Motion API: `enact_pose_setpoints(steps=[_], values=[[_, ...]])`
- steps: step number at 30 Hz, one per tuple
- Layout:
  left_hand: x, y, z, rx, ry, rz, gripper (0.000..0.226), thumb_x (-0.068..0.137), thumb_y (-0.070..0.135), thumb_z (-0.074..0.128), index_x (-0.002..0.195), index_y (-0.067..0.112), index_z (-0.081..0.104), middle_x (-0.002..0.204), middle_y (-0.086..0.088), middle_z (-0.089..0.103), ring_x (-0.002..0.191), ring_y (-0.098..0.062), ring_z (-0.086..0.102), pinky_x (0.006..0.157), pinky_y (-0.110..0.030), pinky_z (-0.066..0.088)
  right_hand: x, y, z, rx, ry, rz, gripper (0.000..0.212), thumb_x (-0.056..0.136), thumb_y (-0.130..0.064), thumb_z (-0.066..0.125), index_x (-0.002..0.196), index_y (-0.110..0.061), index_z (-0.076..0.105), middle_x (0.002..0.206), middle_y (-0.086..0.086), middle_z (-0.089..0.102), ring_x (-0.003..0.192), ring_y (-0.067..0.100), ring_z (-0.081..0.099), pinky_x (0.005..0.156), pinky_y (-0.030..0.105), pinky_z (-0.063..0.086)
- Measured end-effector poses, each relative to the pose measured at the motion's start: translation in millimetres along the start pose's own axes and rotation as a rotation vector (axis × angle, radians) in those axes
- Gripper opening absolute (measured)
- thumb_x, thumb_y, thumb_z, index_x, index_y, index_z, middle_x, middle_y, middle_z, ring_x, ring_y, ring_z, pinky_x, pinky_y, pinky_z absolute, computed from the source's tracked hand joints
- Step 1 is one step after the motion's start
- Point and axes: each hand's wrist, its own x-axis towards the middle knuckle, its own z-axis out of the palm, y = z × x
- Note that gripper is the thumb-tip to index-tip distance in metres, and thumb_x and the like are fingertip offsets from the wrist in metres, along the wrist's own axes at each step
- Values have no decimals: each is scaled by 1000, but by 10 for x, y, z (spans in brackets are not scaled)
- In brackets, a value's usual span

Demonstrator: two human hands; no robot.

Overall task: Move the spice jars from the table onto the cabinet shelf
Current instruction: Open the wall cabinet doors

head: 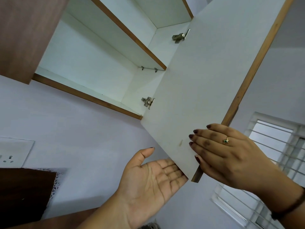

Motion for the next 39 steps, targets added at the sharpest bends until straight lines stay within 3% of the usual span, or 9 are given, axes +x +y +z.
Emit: enact_pose_setpoints(steps=[5, 31, 39], values=[[114, -88, -21, 86, 14, -26, 68, 89, 38, 43, 119, -20, 59, 131, -34, 59, 124, -43, 59, 115, -50, 35, -164, 19, 11, 1, -26, 19, 30, 99, -25, 54, 108, -7, 76, 115, 8, 73, 112, 24, 68, 98, 43, 52], [763, -621, -142, 30, 90, -32, 72, 90, 36, 47, 133, -21, 44, 129, -37, 58, 132, -43, 49, 118, -50, 32, -1064, 172, 212, -44, -206, 76, 38, 100, -28, 48, 126, -7, 67, 133, 8, 63, 127, 24, 58, 105, 43, 42], [974, -769, -215, 30, 142, -18, 77, 87, 36, 50, 140, -18, 38, 142, -35, 48, 140, -41, 40, 119, -51, 29, -1305, 245, 347, -18, -202, 96, 41, 102, -29, 41, 126, -7, 66, 135, 7, 62, 127, 24, 58, 105, 43, 41]])
